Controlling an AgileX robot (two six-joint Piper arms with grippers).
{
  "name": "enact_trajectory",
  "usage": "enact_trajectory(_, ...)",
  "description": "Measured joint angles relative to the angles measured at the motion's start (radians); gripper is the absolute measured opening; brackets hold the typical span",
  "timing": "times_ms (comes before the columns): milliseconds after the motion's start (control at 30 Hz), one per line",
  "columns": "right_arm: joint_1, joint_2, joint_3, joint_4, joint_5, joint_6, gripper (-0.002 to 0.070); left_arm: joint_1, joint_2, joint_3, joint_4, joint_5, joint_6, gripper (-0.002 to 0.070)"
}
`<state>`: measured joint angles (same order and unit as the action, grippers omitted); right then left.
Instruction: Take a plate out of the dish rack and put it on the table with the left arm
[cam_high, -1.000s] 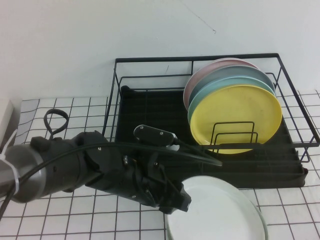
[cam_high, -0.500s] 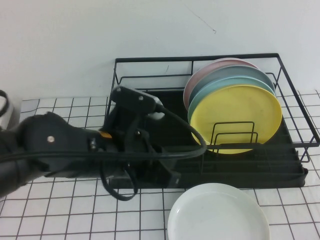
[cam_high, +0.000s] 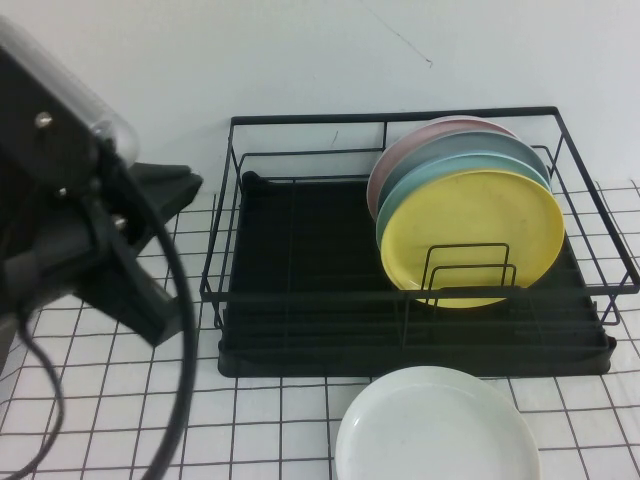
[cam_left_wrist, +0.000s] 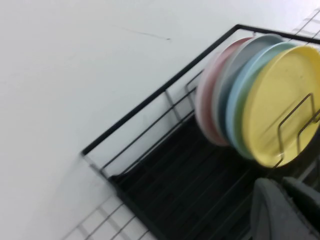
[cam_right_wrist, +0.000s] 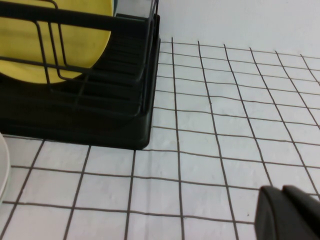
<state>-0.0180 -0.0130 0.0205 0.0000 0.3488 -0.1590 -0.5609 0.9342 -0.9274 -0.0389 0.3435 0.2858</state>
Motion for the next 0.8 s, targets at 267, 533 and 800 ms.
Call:
enact_trajectory(267,0.0,0.0,0.0,0.0,0.0,0.0,-0.0004,0.0,-0.086,0.0,0.144,0.147,-0.087,-0.0001)
enact_trajectory(533,0.0,0.0,0.0,0.0,0.0,0.0,-0.0004,0.0,-0.059,0.0,0.142,0.16,-0.089,-0.0001)
enact_trajectory(800,0.0,0.0,0.0,0.0,0.0,0.0,-0.0004,0.052,-0.086,0.002,0.105,0.16,-0.093,-0.0001)
